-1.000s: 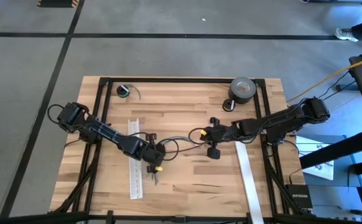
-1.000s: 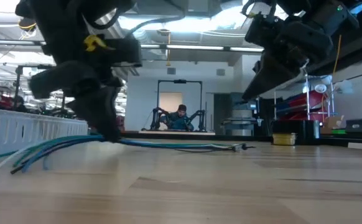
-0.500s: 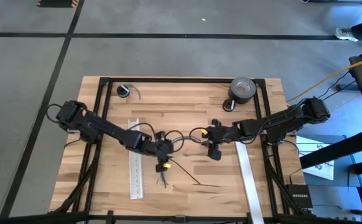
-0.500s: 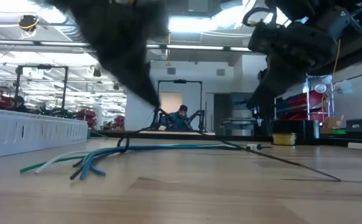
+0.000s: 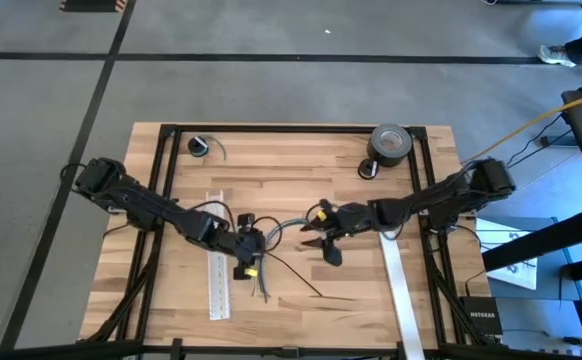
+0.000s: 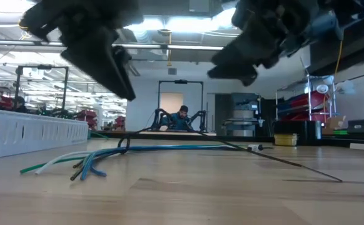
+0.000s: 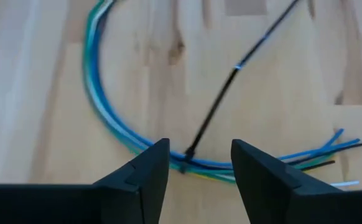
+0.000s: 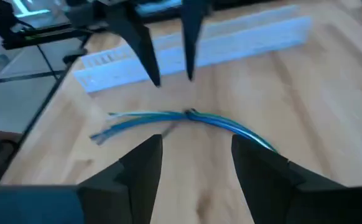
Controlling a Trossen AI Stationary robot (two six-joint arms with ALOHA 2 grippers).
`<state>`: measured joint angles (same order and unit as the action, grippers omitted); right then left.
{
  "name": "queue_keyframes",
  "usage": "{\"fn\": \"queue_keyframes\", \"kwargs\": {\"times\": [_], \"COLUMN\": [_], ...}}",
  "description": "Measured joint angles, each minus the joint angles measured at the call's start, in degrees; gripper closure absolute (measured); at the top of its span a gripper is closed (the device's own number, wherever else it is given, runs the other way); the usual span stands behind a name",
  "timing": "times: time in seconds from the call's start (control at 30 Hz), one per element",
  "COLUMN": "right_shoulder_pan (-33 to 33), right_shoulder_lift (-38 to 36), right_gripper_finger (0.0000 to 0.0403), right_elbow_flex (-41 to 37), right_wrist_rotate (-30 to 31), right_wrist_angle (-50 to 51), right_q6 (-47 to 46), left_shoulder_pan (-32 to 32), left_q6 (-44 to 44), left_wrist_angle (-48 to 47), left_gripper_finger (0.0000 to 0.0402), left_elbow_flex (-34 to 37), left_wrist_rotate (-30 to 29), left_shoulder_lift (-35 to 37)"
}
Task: Ziptie cables
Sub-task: Wrap the colored cables with the black zip tie
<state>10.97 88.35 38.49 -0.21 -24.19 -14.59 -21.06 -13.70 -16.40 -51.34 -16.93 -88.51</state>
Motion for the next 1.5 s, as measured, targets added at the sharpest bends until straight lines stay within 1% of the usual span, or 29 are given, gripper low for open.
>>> {"fn": "queue_keyframes", "kwargs": {"times": [0.1,0.2,0.3,0.37,0.5,0.6,0.7,0.87,1.03,1.27,1.4,1.5], "right_shoulder_pan": [1.5,2.6,3.4,3.8,3.8,3.8,3.8,3.7,3.7,3.7,3.7,3.7], "right_shoulder_lift": [6.2,11.9,16.5,18.9,22.9,25.1,26.7,27.9,28.1,28.2,28.2,28.0], "right_gripper_finger": [0.0221,0.0221,0.0221,0.0221,0.0221,0.0221,0.0221,0.0221,0.0221,0.0221,0.0221,0.0221], "right_elbow_flex": [2.7,6.5,11.4,15.0,22.8,26.9,29.6,30.6,30.6,30.6,31.9,33.6], "right_wrist_rotate": [1.4,3.4,3.8,4.5,7.6,8.4,8.1,6.6,4.4,2.4,1.5,3.0], "right_wrist_angle": [-0.9,-1.1,0.3,4.1,15.9,21.9,24.3,25.4,25.2,25.3,26.5,27.4], "right_q6": [0.0,0.0,-0.1,-0.6,-1.8,-1.9,-2.2,-4.7,-6.0,-6.2,-6.2,-6.2], "left_shoulder_pan": [-0.7,-0.4,0.2,0.5,1.7,2.7,3.3,3.6,3.9,4.3,4.3,4.3], "left_q6": [1.3,3.3,5.1,6.5,9.6,11.2,12.5,14.1,15.3,18.0,17.6,17.1], "left_wrist_angle": [6.6,12.4,14.6,16.0,15.9,16.8,18.9,20.1,21.6,21.5,21.5,21.7], "left_gripper_finger": [0.0253,0.0258,0.0261,0.0261,0.0262,0.0267,0.0274,0.0296,0.033,0.0391,0.0396,0.0397], "left_elbow_flex": [4.5,7.4,9.0,9.7,9.9,9.9,9.9,9.9,9.8,9.9,9.8,9.8], "left_wrist_rotate": [0.1,0.1,0.7,1.9,2.5,3.1,6.2,7.9,8.1,8.0,8.0,7.9], "left_shoulder_lift": [0.0,0.0,-0.3,-0.7,-2.1,-3.1,-3.9,-4.8,-6.5,-8.2,-8.1,-8.1]}}
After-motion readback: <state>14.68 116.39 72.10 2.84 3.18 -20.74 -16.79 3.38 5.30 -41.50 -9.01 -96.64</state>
